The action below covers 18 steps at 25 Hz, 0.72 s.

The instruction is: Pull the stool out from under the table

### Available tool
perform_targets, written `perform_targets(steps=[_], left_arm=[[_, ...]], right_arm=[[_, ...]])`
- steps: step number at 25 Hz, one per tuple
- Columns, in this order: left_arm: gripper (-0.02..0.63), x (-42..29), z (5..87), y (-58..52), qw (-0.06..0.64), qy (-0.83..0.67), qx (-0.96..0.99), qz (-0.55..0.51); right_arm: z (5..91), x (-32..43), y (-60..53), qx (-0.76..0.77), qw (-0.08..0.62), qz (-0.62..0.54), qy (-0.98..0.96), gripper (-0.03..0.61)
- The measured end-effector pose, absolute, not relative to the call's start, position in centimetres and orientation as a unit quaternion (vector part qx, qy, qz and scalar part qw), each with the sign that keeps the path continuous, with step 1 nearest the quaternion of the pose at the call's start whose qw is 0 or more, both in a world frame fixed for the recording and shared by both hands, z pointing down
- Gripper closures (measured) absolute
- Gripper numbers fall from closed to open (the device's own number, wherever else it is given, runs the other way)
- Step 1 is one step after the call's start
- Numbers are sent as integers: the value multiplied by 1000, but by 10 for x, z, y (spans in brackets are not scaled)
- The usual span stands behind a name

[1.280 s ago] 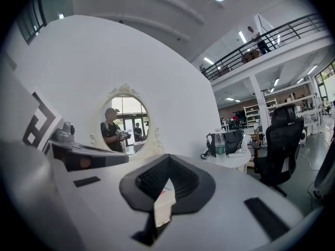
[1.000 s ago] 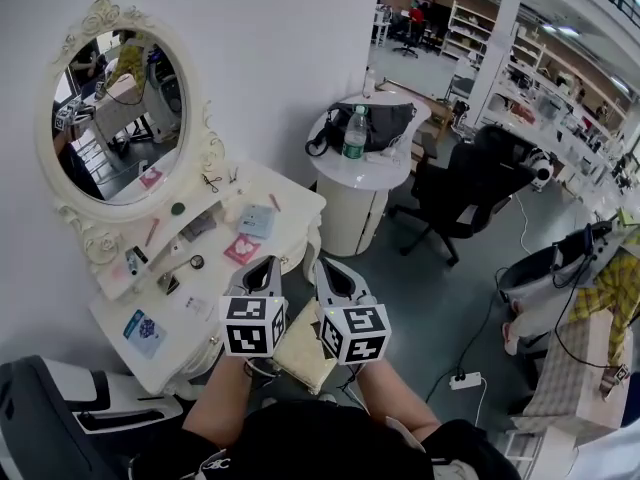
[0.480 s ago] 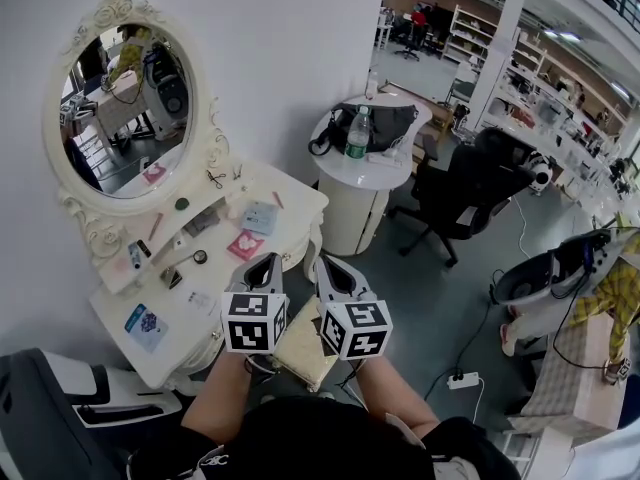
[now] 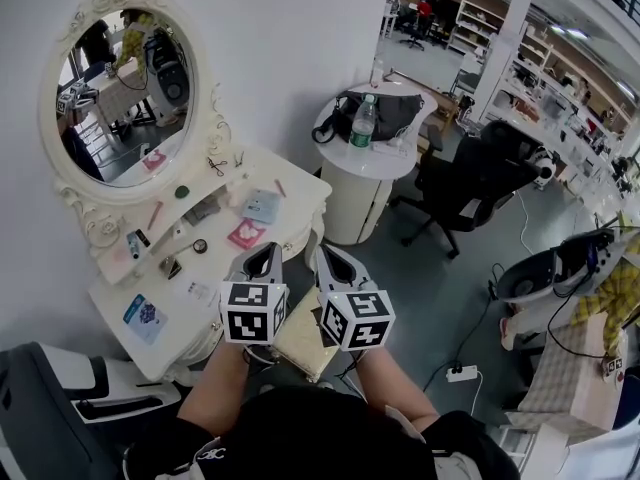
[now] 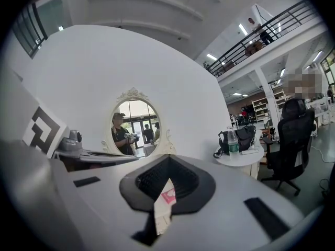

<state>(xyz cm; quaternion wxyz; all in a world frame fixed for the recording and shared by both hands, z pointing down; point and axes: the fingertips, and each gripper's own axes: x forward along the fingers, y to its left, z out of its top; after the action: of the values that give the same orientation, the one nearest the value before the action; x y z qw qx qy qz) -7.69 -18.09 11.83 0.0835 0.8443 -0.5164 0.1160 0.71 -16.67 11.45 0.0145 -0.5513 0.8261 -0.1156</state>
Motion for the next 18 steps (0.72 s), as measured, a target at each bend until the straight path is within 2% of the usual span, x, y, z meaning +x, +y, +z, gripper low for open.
perform_targets(steps=[18], left_arm=[[614,-82,130,-198,93,-523,838,124]], right_arm=[[128,16,-176,-561,6,-125,818,571]])
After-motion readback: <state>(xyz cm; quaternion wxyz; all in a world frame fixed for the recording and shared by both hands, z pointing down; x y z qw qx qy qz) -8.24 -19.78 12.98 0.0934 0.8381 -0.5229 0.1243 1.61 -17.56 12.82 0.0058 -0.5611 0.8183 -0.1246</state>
